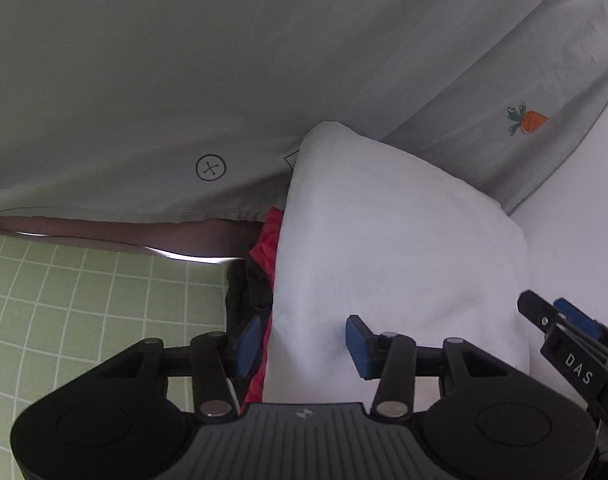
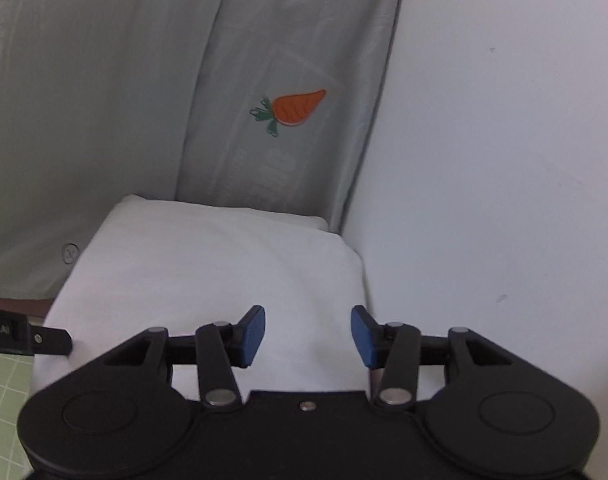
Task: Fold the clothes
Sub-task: 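Carry the bundle with both grippers onto the red checked cloth, then open both grippers and pull them back from the stacked bundle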
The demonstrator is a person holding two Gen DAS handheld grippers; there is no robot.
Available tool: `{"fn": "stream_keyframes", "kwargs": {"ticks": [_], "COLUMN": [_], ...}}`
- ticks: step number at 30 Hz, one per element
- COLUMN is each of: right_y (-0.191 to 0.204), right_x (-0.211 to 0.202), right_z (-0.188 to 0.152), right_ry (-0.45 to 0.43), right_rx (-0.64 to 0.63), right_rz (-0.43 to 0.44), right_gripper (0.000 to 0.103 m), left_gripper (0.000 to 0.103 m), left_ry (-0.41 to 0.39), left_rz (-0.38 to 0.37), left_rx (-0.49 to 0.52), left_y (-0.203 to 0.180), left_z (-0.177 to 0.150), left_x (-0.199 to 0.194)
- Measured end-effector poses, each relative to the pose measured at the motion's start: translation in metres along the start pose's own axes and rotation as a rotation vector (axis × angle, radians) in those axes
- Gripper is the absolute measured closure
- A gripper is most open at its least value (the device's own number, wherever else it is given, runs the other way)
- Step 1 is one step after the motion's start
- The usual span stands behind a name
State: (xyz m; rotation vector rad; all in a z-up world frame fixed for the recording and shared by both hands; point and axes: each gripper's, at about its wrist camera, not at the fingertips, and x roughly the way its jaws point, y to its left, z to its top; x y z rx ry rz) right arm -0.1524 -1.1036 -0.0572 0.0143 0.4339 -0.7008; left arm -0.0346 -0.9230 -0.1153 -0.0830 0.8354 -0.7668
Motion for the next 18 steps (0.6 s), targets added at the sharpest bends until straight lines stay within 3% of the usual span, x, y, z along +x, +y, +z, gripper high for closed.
{"fn": "stream_keyframes", "kwargs": {"ticks": [3,8,9,11,14,16,18], "right_y": [0.000,0.000,0.000,0.000,-0.006,-0.008,-0.009], "right_x": [0.015,0.040,0.044,0.054,0.012,-0.027,-0.074], "right_z": [0.002,0.007,0.008,0.010,0.004,-0.001,-0.008], "right_ry": [0.039,0.128,0.146,0.182,0.160,0.147,0.139], "right_rx": [0.033,0.092,0.104,0.128,0.157,0.161,0.179], "right_rz": [0.029,0.057,0.063,0.074,0.068,0.042,0.030], "right_gripper": [0.056,0.044,0.039,0.017,0.006,0.003,0.003], "left_gripper": [0.042,0.038,0.032,0.028,0.019,0.004,0.003], "left_ry": [0.008,0.009,0.002,-0.011,-0.023,-0.048,-0.076], "left_rz": [0.010,0.025,0.027,0.027,0.013,0.012,0.007], "left_rx": [0.005,0.061,0.075,0.106,0.152,0.179,0.214], "left_y": [0.004,0.008,0.008,0.006,0.001,-0.004,-0.011], "left_z": [0.003,0.003,0.000,-0.007,-0.019,-0.030,-0.044], "left_x": [0.009,-0.004,-0.012,-0.032,-0.071,-0.102,-0.136]}}
